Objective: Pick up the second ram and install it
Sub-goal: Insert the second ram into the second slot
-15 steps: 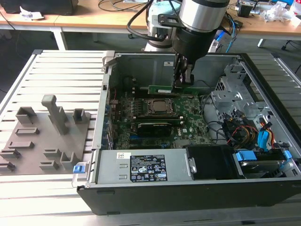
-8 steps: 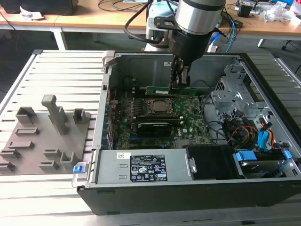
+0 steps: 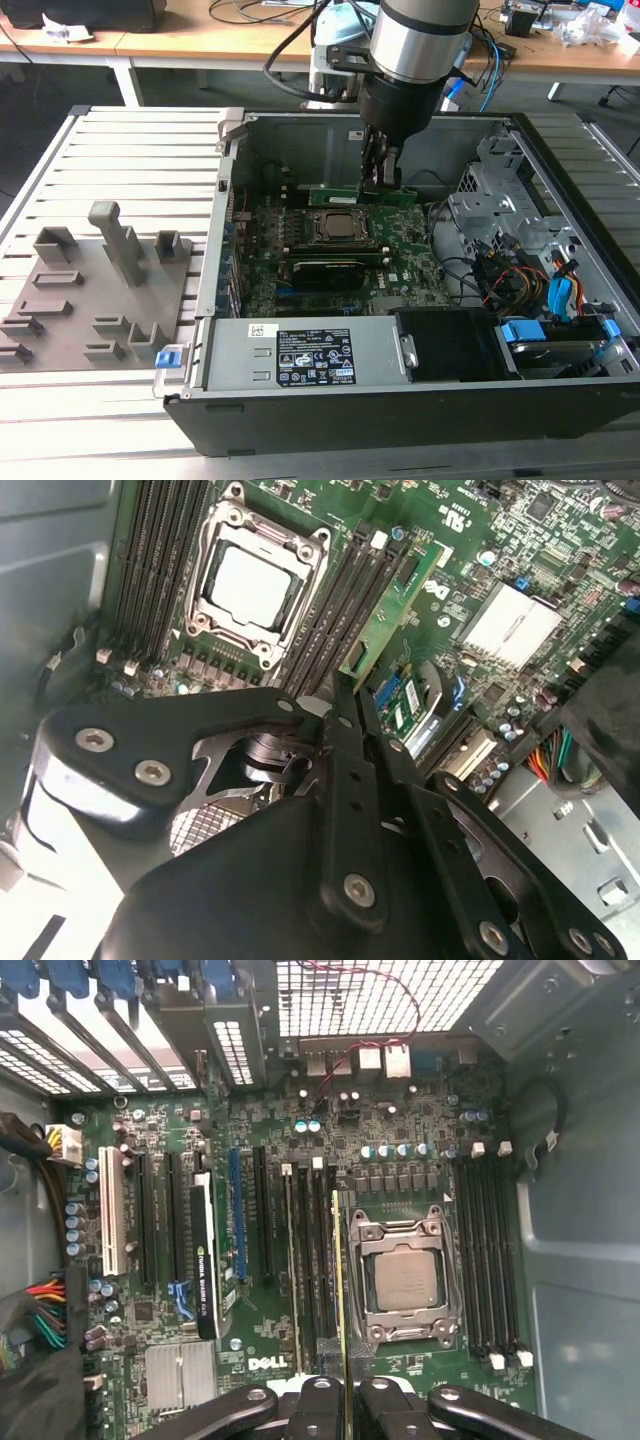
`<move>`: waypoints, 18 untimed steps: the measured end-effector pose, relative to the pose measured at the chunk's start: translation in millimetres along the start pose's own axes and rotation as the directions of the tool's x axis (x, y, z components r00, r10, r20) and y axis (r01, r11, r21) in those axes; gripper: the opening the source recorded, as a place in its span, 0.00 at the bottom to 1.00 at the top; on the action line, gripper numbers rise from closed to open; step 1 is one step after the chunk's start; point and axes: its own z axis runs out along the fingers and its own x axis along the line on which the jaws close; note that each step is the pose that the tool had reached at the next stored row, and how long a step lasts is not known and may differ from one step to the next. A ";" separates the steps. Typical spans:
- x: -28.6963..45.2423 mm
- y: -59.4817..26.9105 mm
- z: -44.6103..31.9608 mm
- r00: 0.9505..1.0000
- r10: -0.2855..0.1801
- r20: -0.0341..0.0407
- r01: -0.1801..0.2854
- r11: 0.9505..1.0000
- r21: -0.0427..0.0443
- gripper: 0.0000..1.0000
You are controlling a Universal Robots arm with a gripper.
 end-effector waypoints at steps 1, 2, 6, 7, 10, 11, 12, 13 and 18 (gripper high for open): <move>0.0 0.0 1.0 1.000 0.000 0.000 0.000 1.000 0.000 0.14; 0.0 -0.1 1.8 1.000 0.000 0.000 0.000 1.000 0.000 0.14; 0.0 -0.4 6.3 1.000 0.000 0.000 0.000 1.000 0.000 0.14; 0.1 -0.5 7.5 1.000 0.000 0.000 0.000 1.000 0.000 0.14; 0.1 -0.6 10.2 1.000 0.000 0.000 0.000 1.000 0.000 0.14; 0.2 -0.8 12.0 1.000 0.000 0.000 0.000 1.000 0.000 0.14; 0.2 -0.8 12.8 1.000 0.000 0.000 0.000 1.000 0.000 0.14; 0.2 -0.9 13.4 1.000 0.000 0.000 0.000 1.000 0.000 0.14; 0.4 -1.2 18.4 1.000 0.000 0.000 0.000 1.000 0.000 0.14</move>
